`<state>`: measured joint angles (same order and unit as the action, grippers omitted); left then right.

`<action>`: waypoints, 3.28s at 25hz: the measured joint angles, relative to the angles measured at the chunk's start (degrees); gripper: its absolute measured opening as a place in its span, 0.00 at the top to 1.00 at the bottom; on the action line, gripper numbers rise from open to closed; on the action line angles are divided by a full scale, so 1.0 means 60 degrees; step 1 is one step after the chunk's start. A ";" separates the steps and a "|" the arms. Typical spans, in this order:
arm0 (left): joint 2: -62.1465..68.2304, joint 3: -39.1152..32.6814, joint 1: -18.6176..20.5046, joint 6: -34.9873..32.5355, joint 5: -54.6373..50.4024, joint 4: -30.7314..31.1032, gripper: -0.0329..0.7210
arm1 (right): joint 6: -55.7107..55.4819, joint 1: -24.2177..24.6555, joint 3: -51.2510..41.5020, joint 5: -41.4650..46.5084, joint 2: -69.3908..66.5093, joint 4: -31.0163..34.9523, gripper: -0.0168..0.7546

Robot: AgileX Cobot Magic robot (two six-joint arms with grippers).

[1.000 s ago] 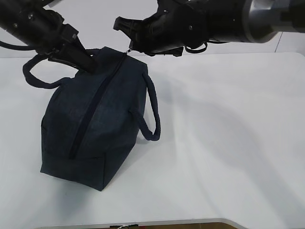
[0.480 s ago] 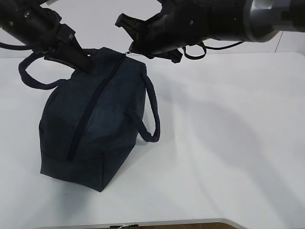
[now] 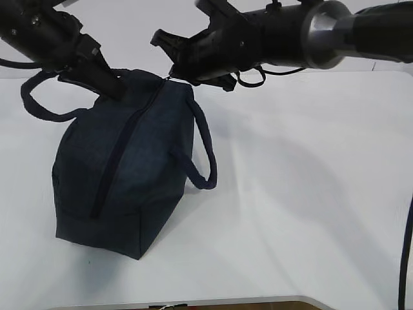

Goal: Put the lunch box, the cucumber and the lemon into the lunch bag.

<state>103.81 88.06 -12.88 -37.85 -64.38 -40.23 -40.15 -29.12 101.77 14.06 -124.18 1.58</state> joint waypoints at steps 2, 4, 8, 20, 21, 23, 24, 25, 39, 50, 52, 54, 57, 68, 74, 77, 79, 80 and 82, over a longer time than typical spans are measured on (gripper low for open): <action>0.0000 0.0000 0.0000 0.0000 0.0036 0.0003 0.97 | 0.0000 0.0000 0.0308 0.0102 -0.0153 0.0016 0.97; 0.0000 0.0000 0.0000 0.0000 0.0085 0.0020 0.97 | 0.0000 0.0000 0.0423 0.0189 -0.0249 0.0016 0.97; 0.0000 0.0000 0.0000 0.0000 0.0085 0.0121 0.97 | 0.0584 0.0000 0.0480 0.0476 -0.0315 -0.0139 0.97; -0.0040 0.0000 -0.0038 0.0000 -0.0042 0.0271 0.97 | 0.2972 0.0017 0.0537 0.1802 -0.0235 -0.0655 0.97; -0.0040 0.0000 -0.0038 0.0000 -0.0042 0.0271 0.97 | 0.2987 0.0017 0.0551 0.1808 -0.0235 -0.0677 0.97; -0.0040 0.0000 -0.0038 0.0000 -0.0049 0.0271 0.97 | 0.3006 0.0017 0.0551 0.1824 -0.0235 -0.0677 0.97; -0.0040 0.0000 -0.0038 0.0000 -0.0064 0.0271 0.97 | 0.3006 0.0017 0.0557 0.1824 -0.0256 -0.0677 0.97; -0.0040 0.0000 -0.0038 0.0000 -0.0064 0.0271 0.97 | 0.3006 0.0017 0.0557 0.1824 -0.0256 -0.0677 0.97; -0.0040 0.0000 -0.0038 0.0000 -0.0064 0.0271 0.97 | 0.3333 0.0017 0.0671 0.2106 -0.0311 -0.0699 0.97; -0.0097 0.0000 -0.0038 0.0020 -0.0352 0.0271 0.96 | 0.3787 0.0093 0.2208 0.3782 -0.0494 -0.1124 0.65; -0.0132 0.0000 -0.0038 0.0092 -0.0393 0.0396 0.96 | 0.3801 0.0114 0.2499 0.4034 -0.0494 -0.1159 0.50; -0.0139 0.0000 -0.0038 0.0288 -0.0465 0.0608 0.91 | 0.3823 0.0119 0.2805 0.4428 -0.0531 -0.1162 0.40; -0.0162 0.0000 -0.0038 0.0653 -0.0551 0.0935 0.75 | 0.4020 0.0153 0.3321 0.5234 -0.0569 -0.1263 0.34; -0.0178 0.0125 -0.0038 0.0974 -0.0750 0.1182 0.50 | 0.5026 0.0169 0.5708 0.7982 -0.0569 -0.1284 0.32; -0.0161 0.0146 -0.0038 0.1010 -0.0750 0.1127 0.65 | 0.5078 0.0235 0.5866 0.7657 -0.0588 -0.1222 0.32; -0.0077 0.0146 -0.0038 0.1010 -0.0783 0.1108 0.74 | 0.5078 0.0255 0.5892 0.7442 -0.0701 -0.1163 0.32; -0.0061 0.0146 -0.0038 0.1010 -0.0783 0.1108 0.77 | 0.5078 0.0255 0.5892 0.7436 -0.0794 -0.1126 0.32; -0.0061 0.0146 -0.0038 0.1010 -0.0783 0.1108 0.77 | 0.5078 0.0255 0.5892 0.7436 -0.0813 -0.1108 0.32; -0.0061 0.0146 -0.0038 0.1010 -0.0783 0.1096 0.77 | 0.5078 0.0255 0.5892 0.7499 -0.0852 -0.1108 0.32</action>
<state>103.44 88.94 -13.11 -31.79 -69.07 -33.66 -9.68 -27.60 137.12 59.06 -129.29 -5.07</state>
